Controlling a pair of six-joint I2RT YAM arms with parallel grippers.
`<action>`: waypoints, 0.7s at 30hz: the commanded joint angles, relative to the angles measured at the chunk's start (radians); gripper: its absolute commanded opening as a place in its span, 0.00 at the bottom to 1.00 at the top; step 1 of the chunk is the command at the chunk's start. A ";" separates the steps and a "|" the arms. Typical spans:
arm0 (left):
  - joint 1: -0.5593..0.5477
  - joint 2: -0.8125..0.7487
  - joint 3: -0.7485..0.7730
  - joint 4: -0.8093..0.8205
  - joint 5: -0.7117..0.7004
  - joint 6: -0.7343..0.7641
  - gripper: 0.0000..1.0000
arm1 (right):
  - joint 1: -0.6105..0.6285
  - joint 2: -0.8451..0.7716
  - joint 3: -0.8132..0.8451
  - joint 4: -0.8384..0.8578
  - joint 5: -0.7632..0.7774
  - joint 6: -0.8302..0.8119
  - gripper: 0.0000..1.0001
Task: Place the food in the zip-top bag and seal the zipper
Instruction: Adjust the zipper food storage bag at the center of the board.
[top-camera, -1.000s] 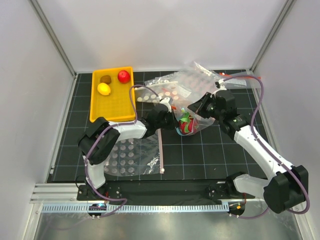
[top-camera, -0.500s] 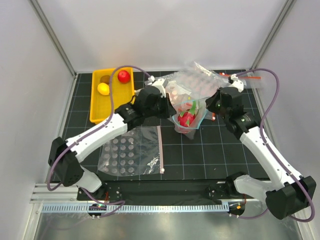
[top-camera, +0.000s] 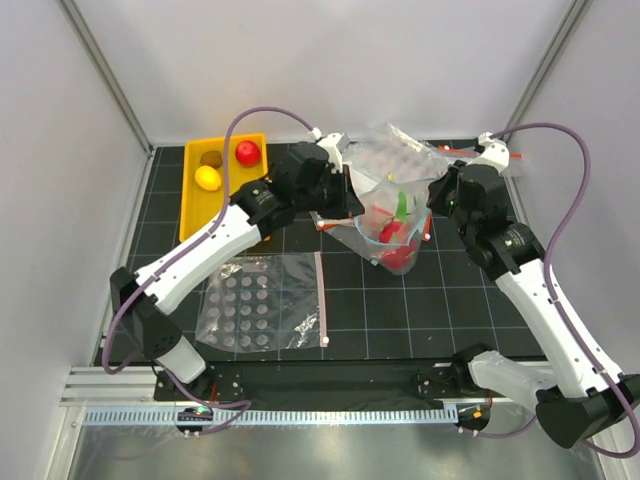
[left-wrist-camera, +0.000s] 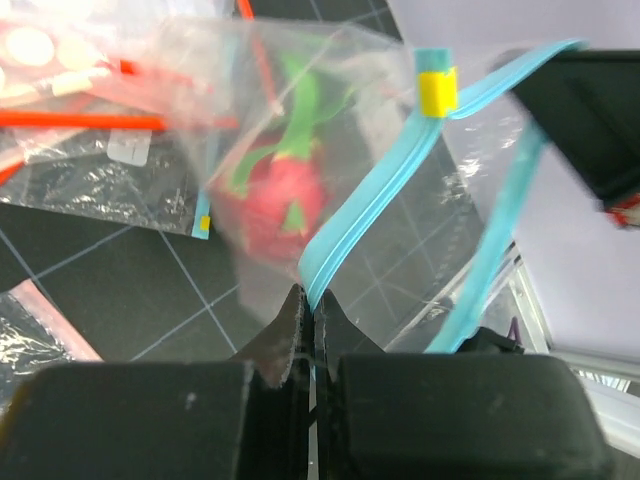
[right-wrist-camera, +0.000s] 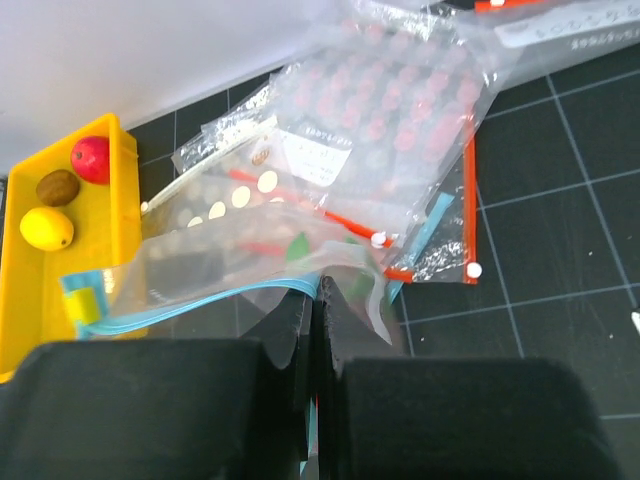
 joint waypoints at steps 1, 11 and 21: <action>0.002 0.047 -0.023 -0.001 0.061 0.001 0.00 | 0.020 -0.037 0.051 0.007 0.099 -0.057 0.01; 0.021 0.041 -0.316 0.300 0.058 0.008 0.00 | 0.044 0.118 0.021 -0.016 -0.030 -0.068 0.40; 0.032 -0.082 -0.495 0.411 -0.060 0.021 0.00 | 0.215 0.187 0.062 -0.107 0.077 -0.103 0.56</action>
